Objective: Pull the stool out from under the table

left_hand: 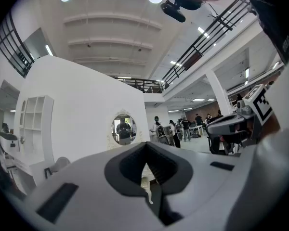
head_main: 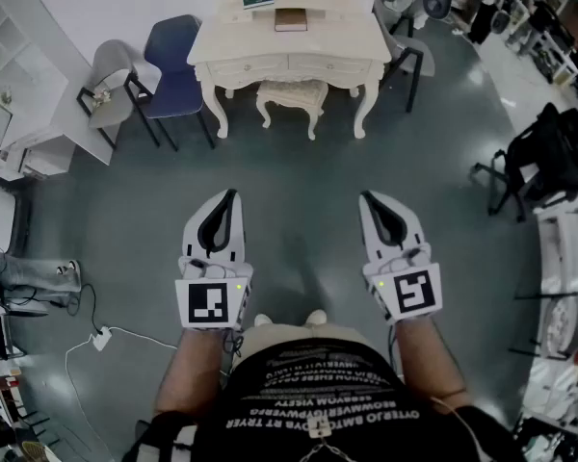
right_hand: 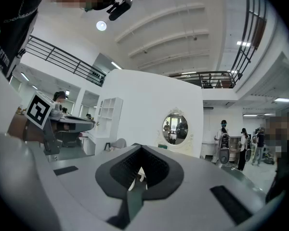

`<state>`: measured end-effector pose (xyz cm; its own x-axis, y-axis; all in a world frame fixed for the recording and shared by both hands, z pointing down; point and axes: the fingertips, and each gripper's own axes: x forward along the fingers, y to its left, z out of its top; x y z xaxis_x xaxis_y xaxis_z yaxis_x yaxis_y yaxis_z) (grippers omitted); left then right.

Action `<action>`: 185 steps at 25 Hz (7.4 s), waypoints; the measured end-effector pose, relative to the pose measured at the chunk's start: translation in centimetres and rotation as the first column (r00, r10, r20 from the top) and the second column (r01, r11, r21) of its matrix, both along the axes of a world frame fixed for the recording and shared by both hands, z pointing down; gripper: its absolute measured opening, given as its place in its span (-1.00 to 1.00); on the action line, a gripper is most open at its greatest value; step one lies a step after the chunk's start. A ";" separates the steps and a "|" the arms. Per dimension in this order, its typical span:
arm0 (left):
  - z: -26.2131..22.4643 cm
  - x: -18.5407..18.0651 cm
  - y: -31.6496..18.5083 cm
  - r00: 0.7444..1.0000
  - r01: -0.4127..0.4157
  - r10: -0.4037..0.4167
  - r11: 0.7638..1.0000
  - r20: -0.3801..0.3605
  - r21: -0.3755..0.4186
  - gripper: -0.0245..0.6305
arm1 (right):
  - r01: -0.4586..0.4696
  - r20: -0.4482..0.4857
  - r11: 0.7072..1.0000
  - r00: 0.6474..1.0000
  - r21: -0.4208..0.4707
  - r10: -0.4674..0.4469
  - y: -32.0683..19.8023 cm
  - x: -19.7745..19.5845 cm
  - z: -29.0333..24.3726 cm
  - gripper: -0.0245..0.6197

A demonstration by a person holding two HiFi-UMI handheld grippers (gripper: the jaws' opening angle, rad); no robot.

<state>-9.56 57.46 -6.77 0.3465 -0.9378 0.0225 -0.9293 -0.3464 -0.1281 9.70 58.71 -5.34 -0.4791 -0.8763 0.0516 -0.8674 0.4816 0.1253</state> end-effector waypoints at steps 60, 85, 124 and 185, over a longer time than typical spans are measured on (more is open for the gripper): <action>5.0 -7.9 -24.4 0.993 -0.115 0.113 0.990 -0.023 -0.087 -0.92 | -0.150 -0.015 0.982 0.989 -0.111 0.150 -22.8 -4.6 4.2 -0.92; 5.6 -1.9 -42.5 0.999 -0.027 0.022 0.994 -0.045 -0.105 -0.92 | -0.033 0.022 0.987 0.999 -0.158 0.037 -41.3 1.0 6.4 -0.92; 13.7 -1.7 -60.1 0.998 -0.037 0.050 0.965 0.041 -0.259 -0.92 | -0.016 0.066 0.955 0.997 -0.298 0.037 -59.4 1.3 13.6 -0.92; 64.4 -2.2 -81.7 0.998 -0.054 0.062 0.787 -0.008 -0.615 -0.92 | -0.233 -0.045 0.719 0.962 -0.655 0.270 -79.6 3.2 62.9 -0.92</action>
